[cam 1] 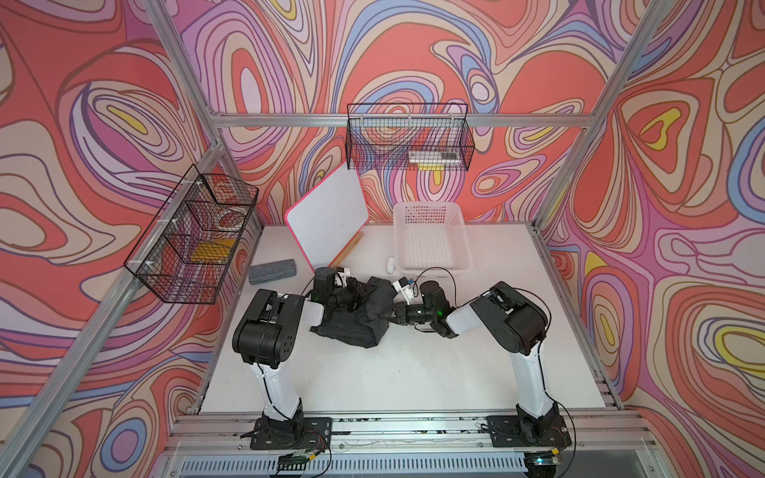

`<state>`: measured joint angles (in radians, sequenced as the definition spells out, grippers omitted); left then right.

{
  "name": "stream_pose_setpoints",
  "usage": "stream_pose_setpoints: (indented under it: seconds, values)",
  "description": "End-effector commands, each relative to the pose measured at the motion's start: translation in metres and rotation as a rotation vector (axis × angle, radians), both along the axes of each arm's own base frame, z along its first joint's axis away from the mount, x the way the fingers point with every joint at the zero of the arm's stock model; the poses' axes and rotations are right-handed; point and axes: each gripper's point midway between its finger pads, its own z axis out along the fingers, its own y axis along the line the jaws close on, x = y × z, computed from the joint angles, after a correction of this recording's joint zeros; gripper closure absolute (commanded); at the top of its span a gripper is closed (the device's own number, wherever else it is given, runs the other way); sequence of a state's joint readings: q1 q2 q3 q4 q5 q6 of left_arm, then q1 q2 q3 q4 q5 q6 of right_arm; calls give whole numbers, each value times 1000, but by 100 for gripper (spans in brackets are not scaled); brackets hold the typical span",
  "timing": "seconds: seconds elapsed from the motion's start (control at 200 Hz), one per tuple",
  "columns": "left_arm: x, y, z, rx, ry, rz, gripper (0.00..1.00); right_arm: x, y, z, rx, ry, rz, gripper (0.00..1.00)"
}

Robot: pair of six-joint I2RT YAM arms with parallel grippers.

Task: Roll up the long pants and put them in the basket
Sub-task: Roll the long pant at the center of the board.

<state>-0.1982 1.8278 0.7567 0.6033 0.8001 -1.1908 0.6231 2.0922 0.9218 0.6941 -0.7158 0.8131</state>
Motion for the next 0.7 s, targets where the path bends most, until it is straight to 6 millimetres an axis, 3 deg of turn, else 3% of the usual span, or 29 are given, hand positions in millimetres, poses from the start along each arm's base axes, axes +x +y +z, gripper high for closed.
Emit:
stream_pose_setpoints:
  seconds: [0.0, 0.08, 0.13, 0.16, 0.18, 0.346, 0.551, 0.691]
  values:
    - [-28, 2, 1, 216, 11, -110, 86, 10, -7, 31, -152, -28, -124, 100]
    - [-28, 24, 24, 426, -65, -121, 52, 0, -21, 24, -308, 40, -166, 100]
    - [-28, 38, 38, 539, -116, -112, 39, -3, -34, 18, -401, 82, -204, 100]
    - [-29, 46, 46, 594, -140, -106, 11, -5, -42, 17, -444, 96, -222, 100]
    - [-32, 51, 48, 627, -146, -105, 2, -5, -45, 18, -464, 101, -231, 100]
    - [-60, 70, 62, 793, -252, -121, 1, -10, -48, 18, -598, 206, -227, 100]
    - [-123, 44, 86, 1013, -634, -288, 1, -20, -45, 10, -794, 294, -190, 100]
    - [-157, 48, 88, 1087, -768, -315, 1, -31, -36, 12, -856, 338, -119, 100]
